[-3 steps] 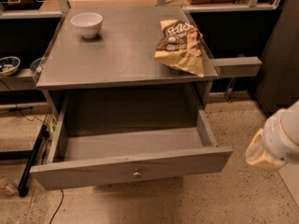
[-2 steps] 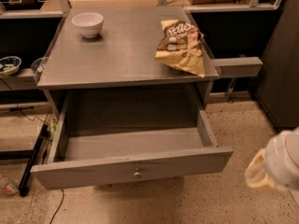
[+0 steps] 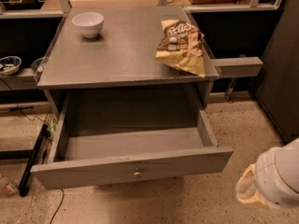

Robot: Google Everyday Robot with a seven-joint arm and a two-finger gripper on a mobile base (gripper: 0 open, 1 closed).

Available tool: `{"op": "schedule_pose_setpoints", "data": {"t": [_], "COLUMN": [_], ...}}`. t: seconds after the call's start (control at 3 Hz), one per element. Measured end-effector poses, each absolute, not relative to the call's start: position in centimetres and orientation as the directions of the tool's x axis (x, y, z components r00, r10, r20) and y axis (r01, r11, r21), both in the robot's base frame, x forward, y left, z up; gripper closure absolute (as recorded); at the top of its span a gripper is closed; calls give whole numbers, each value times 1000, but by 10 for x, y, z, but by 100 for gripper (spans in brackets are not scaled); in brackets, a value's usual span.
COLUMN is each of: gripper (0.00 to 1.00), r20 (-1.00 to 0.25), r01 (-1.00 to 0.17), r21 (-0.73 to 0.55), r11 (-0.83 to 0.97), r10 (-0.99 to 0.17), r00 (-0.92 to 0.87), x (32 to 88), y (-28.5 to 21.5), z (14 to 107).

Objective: Close top drawer

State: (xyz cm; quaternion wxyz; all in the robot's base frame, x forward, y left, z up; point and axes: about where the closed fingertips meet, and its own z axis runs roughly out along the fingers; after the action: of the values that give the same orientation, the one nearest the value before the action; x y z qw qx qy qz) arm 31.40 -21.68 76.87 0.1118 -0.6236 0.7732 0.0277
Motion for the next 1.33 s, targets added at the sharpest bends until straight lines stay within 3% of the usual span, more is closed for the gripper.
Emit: {"op": "schedule_pose_setpoints", "data": {"t": [1.33], "gripper": [100], "r20": [-282], "r01": [-976], "r21": [-88], "r11": [197], "r10": [-945], "r00": [-165], "x": [426], "y": [-179], "z": [675]}}
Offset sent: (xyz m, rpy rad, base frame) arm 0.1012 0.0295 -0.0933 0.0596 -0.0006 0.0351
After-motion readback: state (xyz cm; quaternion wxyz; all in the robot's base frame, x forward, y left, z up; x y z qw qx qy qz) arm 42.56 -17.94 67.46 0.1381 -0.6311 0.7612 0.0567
